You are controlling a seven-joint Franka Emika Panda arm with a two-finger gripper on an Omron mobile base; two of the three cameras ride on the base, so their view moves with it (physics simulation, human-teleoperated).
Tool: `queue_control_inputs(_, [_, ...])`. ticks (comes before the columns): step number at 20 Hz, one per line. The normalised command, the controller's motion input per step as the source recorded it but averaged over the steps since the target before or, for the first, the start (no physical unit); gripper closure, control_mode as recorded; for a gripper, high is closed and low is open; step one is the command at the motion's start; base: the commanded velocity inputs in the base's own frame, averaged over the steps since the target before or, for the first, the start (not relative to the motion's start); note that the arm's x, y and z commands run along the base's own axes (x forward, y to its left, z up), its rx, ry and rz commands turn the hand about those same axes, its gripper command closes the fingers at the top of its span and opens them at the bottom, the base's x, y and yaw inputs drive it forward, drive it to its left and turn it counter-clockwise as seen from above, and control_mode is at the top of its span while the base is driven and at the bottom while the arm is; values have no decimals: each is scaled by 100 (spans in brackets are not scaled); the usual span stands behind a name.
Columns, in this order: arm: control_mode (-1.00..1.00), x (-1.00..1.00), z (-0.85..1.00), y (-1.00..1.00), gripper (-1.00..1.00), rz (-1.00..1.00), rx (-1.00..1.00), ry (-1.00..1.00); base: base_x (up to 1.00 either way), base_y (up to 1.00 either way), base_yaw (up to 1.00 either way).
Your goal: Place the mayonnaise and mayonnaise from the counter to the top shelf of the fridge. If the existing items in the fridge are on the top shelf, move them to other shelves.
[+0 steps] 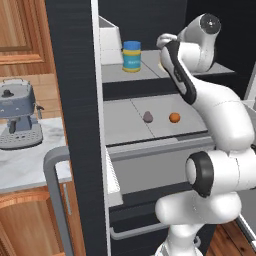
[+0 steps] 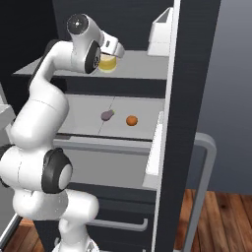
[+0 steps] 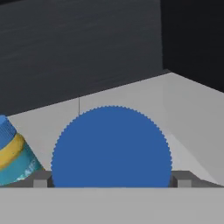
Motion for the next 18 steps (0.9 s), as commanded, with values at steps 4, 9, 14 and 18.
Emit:
queue_control_inputs(4, [-100, 86, 0, 0, 100, 0, 0, 8, 0, 0, 0])
queue_control_inputs(9, [-100, 80, -1, 0, 100, 0, 0, 8, 0, 0, 0])
queue_control_inputs(14, [-100, 58, -9, 0, 100, 0, -4, 9, 0, 0, 0])
queue_control_inputs(18, [-100, 25, -17, -3, 100, 0, -6, 9, 0, 0, 0])
